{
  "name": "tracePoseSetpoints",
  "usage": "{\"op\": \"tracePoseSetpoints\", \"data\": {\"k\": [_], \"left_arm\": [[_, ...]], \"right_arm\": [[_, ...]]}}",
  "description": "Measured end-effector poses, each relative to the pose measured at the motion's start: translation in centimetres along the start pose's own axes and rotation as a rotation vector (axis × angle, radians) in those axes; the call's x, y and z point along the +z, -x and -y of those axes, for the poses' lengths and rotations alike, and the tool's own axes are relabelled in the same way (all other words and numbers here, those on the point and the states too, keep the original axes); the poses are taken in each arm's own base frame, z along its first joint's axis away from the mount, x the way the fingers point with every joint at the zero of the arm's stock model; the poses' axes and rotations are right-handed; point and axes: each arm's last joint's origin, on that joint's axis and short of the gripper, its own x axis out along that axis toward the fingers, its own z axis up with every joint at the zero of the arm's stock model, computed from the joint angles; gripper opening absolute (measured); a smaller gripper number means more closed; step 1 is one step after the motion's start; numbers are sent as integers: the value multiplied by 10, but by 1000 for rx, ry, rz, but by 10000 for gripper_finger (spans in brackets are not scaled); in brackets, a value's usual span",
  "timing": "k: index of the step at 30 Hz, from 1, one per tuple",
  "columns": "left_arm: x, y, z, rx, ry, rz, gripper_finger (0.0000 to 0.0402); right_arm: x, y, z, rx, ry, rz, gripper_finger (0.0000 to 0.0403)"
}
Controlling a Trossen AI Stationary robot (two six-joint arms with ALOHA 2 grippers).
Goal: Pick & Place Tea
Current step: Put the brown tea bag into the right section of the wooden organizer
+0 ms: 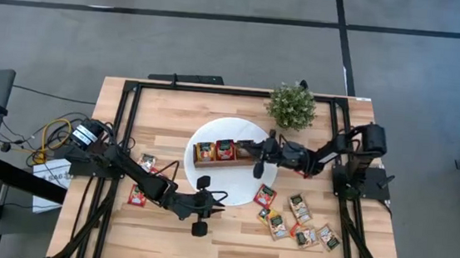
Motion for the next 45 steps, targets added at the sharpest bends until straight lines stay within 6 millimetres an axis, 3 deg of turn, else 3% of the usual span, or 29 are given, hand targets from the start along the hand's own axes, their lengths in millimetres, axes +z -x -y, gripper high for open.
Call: {"op": "tracePoseSetpoints", "data": {"k": [9, 19, 23, 28, 32, 36, 41, 45], "left_arm": [[-1, 0, 0, 2, 4, -6, 41], [-1, 0, 0, 2, 18, -8, 42], [-1, 0, 0, 1, 17, -8, 42], [-1, 0, 0, 2, 17, -8, 42], [-1, 0, 0, 3, 16, -11, 42], [-2, 0, 0, 4, 14, -15, 42], [-2, 0, 0, 3, 21, -18, 42], [-3, 2, 4, -8, 21, -19, 42]], "right_arm": [[3, 2, 0, -7, 87, -49, 17], [27, 19, 2, -32, 217, -143, 150], [41, 25, 2, -30, 190, -189, 182], [65, 27, -1, -19, 223, -382, 206], [90, 36, -14, 53, 243, -557, 212], [103, 58, -38, 232, 192, -752, 206], [92, 91, -73, 498, 94, -941, 194], [73, 116, -93, 553, 74, -1039, 185]]}}
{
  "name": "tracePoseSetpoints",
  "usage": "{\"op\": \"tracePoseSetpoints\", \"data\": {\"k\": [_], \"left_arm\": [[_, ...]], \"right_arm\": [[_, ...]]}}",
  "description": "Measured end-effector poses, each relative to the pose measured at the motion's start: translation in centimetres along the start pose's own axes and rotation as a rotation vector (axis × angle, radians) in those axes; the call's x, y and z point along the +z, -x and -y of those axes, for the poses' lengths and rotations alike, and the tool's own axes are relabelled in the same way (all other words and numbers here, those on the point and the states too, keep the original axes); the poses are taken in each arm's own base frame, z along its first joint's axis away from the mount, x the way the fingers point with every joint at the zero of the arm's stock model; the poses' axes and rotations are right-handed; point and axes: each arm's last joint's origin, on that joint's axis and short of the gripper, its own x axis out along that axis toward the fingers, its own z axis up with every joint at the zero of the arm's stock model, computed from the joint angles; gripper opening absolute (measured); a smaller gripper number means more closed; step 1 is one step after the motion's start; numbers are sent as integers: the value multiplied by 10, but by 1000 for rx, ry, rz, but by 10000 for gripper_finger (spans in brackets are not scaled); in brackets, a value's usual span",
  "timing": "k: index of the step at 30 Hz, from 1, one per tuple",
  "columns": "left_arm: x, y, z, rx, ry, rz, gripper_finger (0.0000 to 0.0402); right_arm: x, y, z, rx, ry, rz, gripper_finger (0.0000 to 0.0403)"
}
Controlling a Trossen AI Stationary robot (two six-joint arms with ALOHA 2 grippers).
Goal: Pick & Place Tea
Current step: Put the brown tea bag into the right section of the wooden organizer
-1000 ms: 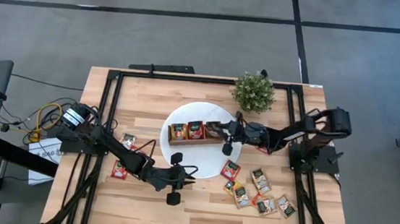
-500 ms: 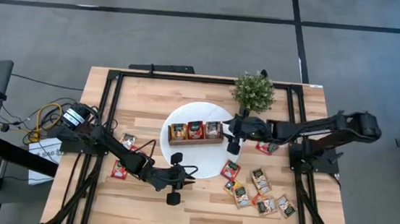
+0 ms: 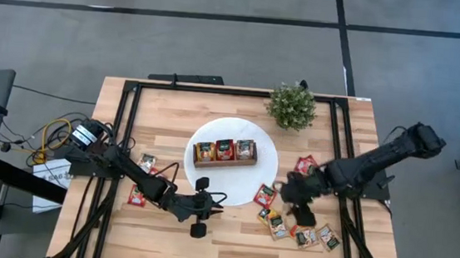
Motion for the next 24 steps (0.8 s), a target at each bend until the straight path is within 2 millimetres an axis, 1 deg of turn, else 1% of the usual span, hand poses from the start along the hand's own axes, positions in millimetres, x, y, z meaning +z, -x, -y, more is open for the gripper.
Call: {"op": "tracePoseSetpoints", "data": {"k": [2, 4, 8, 11, 14, 19, 21, 24], "left_arm": [[0, 1, 1, -3, -2, 0, 42], [-1, 1, 2, -6, -3, 0, 42], [-1, 1, 2, -6, -10, -1, 42], [-1, 1, 2, -5, -15, -2, 42], [-2, 1, 2, -2, -20, -12, 42], [-4, 1, 0, 32, -34, -28, 42], [-4, 1, 0, 43, -37, -29, 42], [-4, 1, -1, 45, -36, -28, 42]], "right_arm": [[-12, -8, -5, -22, -26, -28, 183], [-24, -15, -4, -54, -68, -66, 184], [-40, -25, 3, -89, -133, -119, 195], [-47, -28, 10, -112, -146, -119, 209], [-50, -29, 16, -126, -154, -82, 226], [-43, -32, 26, -167, -114, 103, 241], [-42, -33, 30, -166, -105, 114, 242], [-43, -33, 33, -130, -96, 81, 239]]}}
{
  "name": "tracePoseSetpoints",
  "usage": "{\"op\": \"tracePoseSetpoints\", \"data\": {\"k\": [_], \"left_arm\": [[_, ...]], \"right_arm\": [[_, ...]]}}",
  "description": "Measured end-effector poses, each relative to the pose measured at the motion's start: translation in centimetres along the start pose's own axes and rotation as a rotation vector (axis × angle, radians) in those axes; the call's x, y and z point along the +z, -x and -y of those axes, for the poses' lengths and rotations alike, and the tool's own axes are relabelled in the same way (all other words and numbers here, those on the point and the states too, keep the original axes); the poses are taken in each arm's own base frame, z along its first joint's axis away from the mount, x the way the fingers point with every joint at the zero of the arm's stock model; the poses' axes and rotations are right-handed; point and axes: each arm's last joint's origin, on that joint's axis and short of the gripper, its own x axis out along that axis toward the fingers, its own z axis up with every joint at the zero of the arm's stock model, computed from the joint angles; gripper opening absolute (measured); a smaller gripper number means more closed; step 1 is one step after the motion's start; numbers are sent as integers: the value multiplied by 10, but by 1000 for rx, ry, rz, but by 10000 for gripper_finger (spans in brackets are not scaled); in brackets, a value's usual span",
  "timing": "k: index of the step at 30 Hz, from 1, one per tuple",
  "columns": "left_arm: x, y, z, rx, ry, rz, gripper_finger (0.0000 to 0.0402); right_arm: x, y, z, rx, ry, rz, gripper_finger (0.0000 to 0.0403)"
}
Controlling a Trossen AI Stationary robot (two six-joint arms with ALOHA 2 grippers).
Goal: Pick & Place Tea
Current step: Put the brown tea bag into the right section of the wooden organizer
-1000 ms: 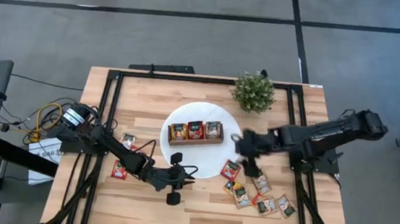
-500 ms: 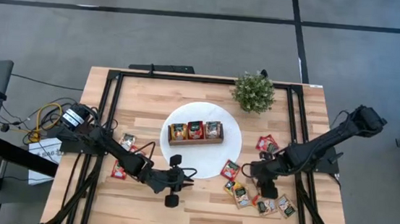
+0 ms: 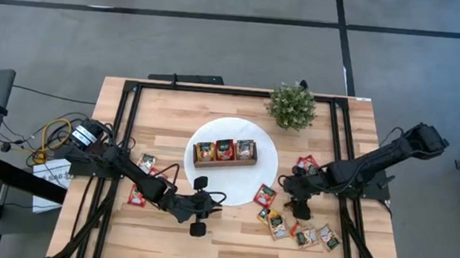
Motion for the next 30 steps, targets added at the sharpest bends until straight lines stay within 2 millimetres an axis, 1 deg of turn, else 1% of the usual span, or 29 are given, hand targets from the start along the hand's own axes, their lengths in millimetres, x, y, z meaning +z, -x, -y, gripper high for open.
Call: {"op": "tracePoseSetpoints", "data": {"k": [3, 7, 15, 22, 26, 30], "left_arm": [[0, 0, 0, 1, 0, 1, 42], [0, 0, 0, 2, 0, -1, 42], [-1, 0, 0, -1, 18, -7, 42], [-1, 0, 0, -8, 20, -9, 42], [-1, 0, 0, -9, 21, -10, 42], [-1, 0, 0, -9, 21, -10, 42]], "right_arm": [[-6, 2, 1, 41, 2, -80, 234], [-15, 1, 6, -1, -11, -175, 224], [-14, -1, 10, 4, -13, -187, 210], [-20, -5, 12, 0, -8, -188, 188], [-22, -6, 13, -2, -6, -186, 164], [-23, -7, 14, -10, -6, -186, 120]]}}
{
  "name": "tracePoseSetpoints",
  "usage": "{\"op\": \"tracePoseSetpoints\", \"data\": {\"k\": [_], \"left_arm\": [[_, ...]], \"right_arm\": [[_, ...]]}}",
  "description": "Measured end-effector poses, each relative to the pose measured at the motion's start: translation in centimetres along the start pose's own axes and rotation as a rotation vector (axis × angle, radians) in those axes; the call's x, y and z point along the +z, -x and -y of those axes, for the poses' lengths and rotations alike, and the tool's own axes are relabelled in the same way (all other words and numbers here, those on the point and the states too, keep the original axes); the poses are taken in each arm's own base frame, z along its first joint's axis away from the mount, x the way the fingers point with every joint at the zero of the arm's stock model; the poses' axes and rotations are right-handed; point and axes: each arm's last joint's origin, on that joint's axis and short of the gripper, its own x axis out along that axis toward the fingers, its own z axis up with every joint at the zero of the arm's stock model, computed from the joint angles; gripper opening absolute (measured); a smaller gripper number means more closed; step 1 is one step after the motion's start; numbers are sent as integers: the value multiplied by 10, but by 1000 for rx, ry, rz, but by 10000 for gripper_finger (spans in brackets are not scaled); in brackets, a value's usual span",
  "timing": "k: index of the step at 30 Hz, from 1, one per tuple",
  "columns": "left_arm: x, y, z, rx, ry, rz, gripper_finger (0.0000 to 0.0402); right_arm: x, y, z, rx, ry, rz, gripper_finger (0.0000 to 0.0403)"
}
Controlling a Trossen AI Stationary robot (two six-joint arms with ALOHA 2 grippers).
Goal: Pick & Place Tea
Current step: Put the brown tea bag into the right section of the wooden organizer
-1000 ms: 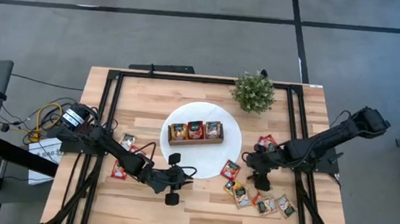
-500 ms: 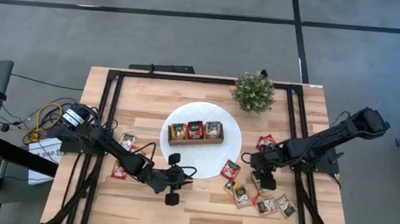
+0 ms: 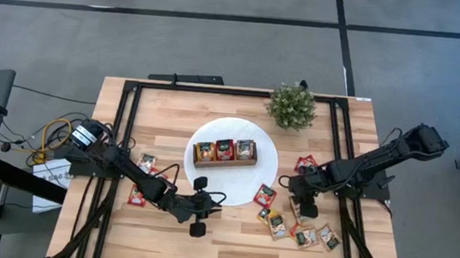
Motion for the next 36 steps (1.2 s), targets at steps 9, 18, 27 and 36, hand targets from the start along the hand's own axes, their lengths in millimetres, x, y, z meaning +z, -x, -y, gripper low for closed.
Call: {"op": "tracePoseSetpoints", "data": {"k": [9, 18, 27, 36], "left_arm": [[0, 0, 0, 0, 0, 0, 42], [0, 0, 0, 0, -1, 0, 42], [0, 0, 0, 0, 0, 0, 42], [0, 0, 0, 0, 0, 0, 42]], "right_arm": [[1, -1, -1, 17, 1, 9, 6], [27, 4, -13, 182, 72, 276, 3], [27, 10, -4, 232, -172, 127, 37], [30, 12, 7, 271, -269, 112, 229]]}}
